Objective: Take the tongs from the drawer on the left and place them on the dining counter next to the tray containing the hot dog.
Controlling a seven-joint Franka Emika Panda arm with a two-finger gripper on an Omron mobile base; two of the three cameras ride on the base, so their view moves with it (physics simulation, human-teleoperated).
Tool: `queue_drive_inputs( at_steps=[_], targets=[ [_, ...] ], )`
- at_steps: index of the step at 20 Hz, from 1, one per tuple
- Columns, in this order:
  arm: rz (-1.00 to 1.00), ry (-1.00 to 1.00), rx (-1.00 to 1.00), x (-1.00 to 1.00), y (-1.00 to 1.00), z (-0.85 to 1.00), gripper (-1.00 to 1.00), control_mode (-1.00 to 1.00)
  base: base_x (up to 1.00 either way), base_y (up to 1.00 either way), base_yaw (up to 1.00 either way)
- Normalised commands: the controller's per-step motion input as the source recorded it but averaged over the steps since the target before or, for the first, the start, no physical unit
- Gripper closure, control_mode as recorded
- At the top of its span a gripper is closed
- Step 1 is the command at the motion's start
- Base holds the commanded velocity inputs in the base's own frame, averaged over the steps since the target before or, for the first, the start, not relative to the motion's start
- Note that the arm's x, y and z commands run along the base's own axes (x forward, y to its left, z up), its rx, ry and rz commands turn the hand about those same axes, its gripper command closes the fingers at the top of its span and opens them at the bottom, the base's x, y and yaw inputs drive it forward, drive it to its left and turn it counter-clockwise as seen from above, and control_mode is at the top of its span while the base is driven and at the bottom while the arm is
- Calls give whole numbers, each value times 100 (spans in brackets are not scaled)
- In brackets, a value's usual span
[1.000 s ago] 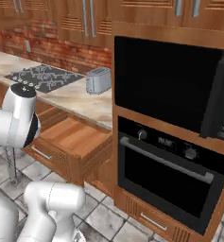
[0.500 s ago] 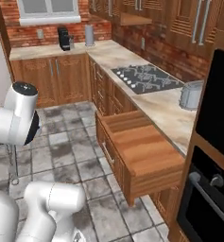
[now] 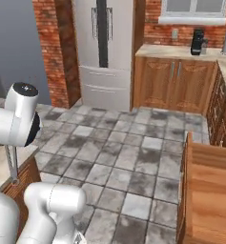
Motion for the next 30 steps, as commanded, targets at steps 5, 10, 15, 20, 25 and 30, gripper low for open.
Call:
queue_drive_inputs(
  at_steps=[5, 10, 15, 20, 25, 30],
  targets=[
    [0, 0, 0, 0, 0, 0, 100, 100, 0, 0, 89],
    [0, 0, 0, 0, 0, 0, 100, 100, 0, 0, 85],
    [0, 0, 0, 0, 0, 0, 100, 100, 0, 0, 80],
    [0, 0, 0, 0, 0, 0, 100, 100, 3, -1, 71],
    [0, 0, 0, 0, 0, 0, 100, 100, 41, -29, 41],
    [0, 0, 0, 0, 0, 0, 100, 100, 39, -40, 26]
  ],
)
